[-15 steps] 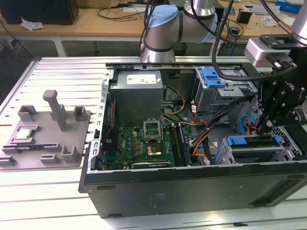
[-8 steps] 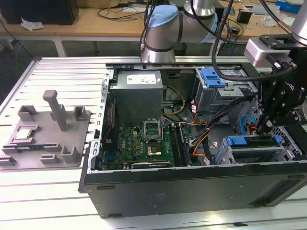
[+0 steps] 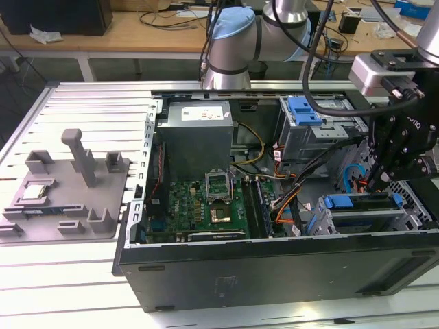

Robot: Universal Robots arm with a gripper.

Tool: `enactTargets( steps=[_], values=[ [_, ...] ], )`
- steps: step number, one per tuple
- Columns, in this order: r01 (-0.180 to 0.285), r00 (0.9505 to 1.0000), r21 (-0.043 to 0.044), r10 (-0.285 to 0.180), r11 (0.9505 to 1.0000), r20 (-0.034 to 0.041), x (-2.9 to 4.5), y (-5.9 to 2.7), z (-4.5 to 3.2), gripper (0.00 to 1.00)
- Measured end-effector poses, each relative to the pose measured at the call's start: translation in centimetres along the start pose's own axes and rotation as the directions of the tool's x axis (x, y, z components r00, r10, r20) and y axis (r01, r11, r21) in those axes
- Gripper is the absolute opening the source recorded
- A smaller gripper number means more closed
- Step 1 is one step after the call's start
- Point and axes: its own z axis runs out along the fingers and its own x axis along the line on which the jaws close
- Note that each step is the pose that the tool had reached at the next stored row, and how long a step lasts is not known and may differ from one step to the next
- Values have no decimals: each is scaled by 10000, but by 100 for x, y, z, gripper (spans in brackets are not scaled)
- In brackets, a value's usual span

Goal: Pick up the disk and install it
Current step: 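Insert the second disk wire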

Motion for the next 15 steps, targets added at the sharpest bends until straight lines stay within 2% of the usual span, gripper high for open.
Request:
enactTargets(
  steps=[6,12,14,15],
  values=[
    [212,9998,12,-212,9998,8,0,6,5,16],
    [215,9998,15,-215,9998,23,1,6,5,16],
    [214,9998,20,-214,9998,58,2,6,6,16],
    [213,9997,30,-213,9998,115,2,6,7,16]
  ],
)
